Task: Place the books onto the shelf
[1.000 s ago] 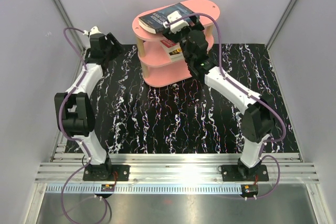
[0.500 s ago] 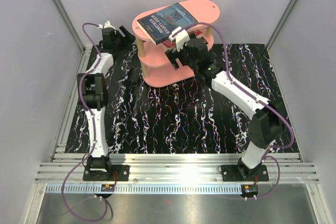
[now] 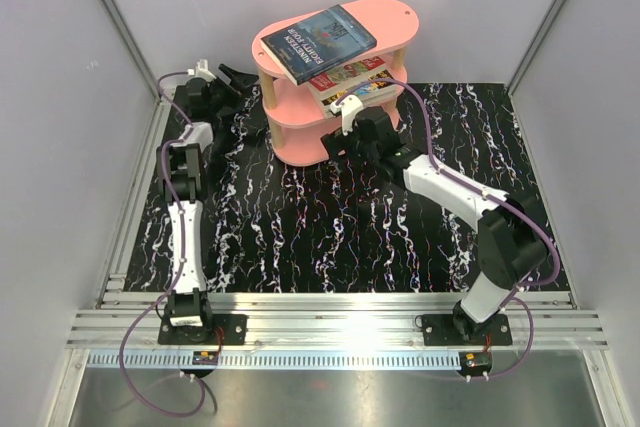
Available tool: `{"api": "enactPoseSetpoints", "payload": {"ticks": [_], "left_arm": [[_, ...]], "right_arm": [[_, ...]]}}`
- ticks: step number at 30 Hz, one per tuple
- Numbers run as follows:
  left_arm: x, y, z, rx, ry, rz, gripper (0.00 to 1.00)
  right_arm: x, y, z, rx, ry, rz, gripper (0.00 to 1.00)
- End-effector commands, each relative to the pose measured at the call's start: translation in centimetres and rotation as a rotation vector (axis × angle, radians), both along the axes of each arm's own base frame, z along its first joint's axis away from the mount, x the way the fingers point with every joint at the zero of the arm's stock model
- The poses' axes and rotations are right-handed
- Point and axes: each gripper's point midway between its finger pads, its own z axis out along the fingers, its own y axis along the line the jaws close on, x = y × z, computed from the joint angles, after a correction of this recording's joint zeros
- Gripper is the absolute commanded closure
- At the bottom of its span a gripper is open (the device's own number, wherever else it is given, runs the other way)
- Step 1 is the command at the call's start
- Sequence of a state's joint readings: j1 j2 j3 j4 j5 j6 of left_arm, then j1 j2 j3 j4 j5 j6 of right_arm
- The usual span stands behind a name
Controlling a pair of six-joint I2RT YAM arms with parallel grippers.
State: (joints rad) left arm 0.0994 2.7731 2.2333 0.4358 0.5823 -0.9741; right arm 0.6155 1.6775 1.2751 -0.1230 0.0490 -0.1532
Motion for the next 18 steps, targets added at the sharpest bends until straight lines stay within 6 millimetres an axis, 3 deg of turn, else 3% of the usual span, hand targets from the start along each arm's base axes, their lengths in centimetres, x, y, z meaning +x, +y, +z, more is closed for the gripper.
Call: {"api": "enactPoseSetpoints", "payload": {"ticks": [1, 5, 15, 18], "left_arm": [[-1.2, -3.0, 7.5, -0.095, -0.253, -0.124, 0.01], [-1.4, -4.3, 8.6, -0.149, -0.280, -0.166, 0.01], [-2.3, -8.7, 6.9, -0.118, -0.243, -0.250, 0.01], [-2.5, -8.8, 6.4, -0.128, -0.241, -0.259, 0.09]], "right_arm": [[0.2, 1.6, 1.5, 0.076, -0.005, 0.024, 0.00], [-0.1, 1.5, 0.8, 0.077, 0.011, 0.020, 0.00], [-0.8, 0.5, -0.2, 0.045, 0.022, 0.008, 0.00], [-0.9, 0.1, -0.7, 0.034, 0.021, -0.003, 0.00]]}}
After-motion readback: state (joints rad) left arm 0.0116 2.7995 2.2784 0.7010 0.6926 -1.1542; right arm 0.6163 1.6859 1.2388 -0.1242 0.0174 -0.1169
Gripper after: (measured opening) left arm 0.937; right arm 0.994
